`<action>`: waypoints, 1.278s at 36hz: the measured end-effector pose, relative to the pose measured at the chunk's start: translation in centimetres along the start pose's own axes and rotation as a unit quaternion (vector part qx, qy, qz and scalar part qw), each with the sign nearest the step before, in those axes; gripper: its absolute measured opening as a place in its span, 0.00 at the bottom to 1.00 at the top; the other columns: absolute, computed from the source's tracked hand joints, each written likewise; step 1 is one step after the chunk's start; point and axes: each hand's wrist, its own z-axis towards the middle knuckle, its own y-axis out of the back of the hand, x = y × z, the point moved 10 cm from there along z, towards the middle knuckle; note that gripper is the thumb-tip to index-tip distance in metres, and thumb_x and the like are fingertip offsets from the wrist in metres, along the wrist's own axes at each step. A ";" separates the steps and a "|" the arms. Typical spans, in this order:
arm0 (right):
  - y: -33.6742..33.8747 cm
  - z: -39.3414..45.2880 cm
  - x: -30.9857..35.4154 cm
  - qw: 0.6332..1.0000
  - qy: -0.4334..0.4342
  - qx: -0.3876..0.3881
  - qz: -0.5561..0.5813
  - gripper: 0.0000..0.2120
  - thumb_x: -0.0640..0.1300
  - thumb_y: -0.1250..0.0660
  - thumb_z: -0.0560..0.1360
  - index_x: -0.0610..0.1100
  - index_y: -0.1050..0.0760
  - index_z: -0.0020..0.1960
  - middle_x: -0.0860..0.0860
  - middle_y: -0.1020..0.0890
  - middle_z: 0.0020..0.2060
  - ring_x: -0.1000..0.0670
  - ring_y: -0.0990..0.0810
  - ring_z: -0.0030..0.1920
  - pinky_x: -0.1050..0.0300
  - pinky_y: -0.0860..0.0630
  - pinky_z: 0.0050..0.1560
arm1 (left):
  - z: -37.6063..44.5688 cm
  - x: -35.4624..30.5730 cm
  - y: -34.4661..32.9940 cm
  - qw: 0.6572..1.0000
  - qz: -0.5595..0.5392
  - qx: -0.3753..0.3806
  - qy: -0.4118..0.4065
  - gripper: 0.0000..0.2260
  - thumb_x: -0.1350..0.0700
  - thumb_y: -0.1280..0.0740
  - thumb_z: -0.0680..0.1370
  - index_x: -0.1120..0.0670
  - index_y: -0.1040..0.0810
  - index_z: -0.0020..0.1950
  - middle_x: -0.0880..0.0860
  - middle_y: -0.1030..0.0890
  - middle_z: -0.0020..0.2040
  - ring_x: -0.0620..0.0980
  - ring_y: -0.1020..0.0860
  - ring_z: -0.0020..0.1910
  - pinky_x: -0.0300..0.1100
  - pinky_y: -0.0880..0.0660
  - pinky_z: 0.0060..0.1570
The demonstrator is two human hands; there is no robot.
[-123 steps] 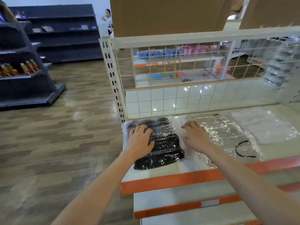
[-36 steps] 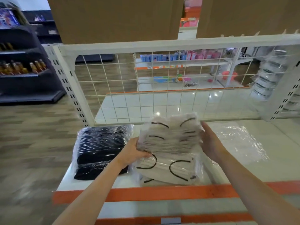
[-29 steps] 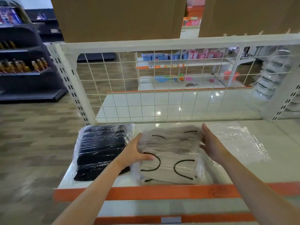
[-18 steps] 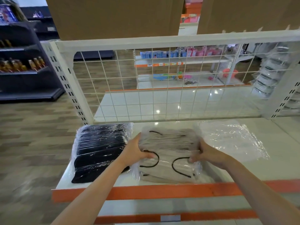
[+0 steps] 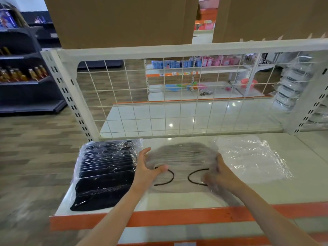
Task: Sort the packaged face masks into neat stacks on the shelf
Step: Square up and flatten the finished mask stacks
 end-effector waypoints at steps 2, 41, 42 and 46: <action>0.8 0.5 0.6 0.997 0.024 -0.070 -0.008 0.33 0.33 0.27 0.63 0.37 0.39 0.63 0.44 0.22 0.47 0.49 0.23 0.45 0.45 0.22 0.46 | 0.2 -0.7 -0.6 1.000 -0.012 -0.009 -0.017 0.32 0.56 0.20 0.62 0.48 0.30 0.62 0.44 0.28 0.58 0.45 0.27 0.59 0.37 0.28 0.58; 0.1 0.2 0.8 0.970 0.021 -0.065 0.235 0.37 0.30 0.42 0.59 0.47 0.37 0.67 0.46 0.28 0.41 0.51 0.29 0.38 0.59 0.30 0.35 | 1.6 -1.4 -2.1 0.992 -0.124 -0.004 0.012 0.27 0.29 0.36 0.69 0.51 0.23 0.51 0.65 0.27 0.58 0.63 0.28 0.61 0.61 0.35 0.66; 0.3 0.0 1.1 0.970 0.019 -0.061 0.233 0.33 0.29 0.42 0.61 0.46 0.37 0.65 0.46 0.27 0.41 0.51 0.27 0.38 0.61 0.28 0.33 | 1.6 -1.6 -1.9 0.992 -0.126 -0.007 0.002 0.28 0.30 0.36 0.69 0.52 0.23 0.52 0.63 0.25 0.57 0.63 0.27 0.60 0.62 0.34 0.66; 0.3 0.0 0.6 0.976 -0.003 -0.038 0.214 0.35 0.29 0.42 0.61 0.51 0.39 0.66 0.47 0.27 0.46 0.54 0.24 0.36 0.64 0.28 0.26 | 1.7 -1.5 -1.0 0.991 -0.131 -0.024 -0.010 0.39 0.26 0.36 0.64 0.52 0.28 0.65 0.48 0.23 0.58 0.46 0.26 0.62 0.54 0.35 0.69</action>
